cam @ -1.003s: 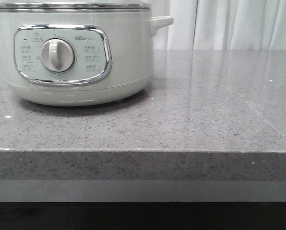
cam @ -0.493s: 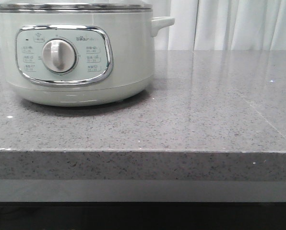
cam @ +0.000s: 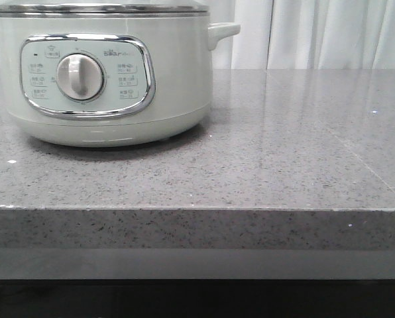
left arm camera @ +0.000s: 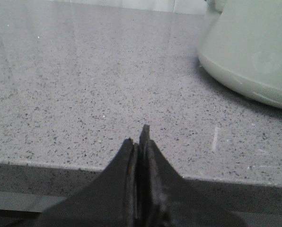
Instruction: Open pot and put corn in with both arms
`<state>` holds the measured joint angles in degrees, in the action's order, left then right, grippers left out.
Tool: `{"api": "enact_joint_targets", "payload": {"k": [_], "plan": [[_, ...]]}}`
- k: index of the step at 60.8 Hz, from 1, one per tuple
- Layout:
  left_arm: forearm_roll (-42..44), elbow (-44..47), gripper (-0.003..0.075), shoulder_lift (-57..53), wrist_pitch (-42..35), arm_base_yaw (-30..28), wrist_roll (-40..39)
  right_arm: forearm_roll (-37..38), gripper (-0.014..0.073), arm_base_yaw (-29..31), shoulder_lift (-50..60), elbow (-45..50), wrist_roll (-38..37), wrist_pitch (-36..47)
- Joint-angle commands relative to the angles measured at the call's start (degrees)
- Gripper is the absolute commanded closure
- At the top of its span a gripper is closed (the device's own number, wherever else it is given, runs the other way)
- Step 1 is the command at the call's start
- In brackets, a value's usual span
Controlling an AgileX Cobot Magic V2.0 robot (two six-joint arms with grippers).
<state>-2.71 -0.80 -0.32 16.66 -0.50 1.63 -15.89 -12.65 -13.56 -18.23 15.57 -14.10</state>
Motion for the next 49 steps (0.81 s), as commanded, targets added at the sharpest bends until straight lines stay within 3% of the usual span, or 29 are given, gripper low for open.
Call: {"api": "enact_joint_targets", "payload": {"k": [1,49], "plan": [[-0.6,1.0,0.0738,-1.4,-9.4,0.0,-0.6,-0.4,0.0662,0.3,-0.5,-1.4,0.3,4.6],[-0.6,1.2,0.0738,-1.3,-10.1,0.0,-0.6,-0.4,0.0662,0.3,-0.5,-1.4,0.3,4.6]]}}
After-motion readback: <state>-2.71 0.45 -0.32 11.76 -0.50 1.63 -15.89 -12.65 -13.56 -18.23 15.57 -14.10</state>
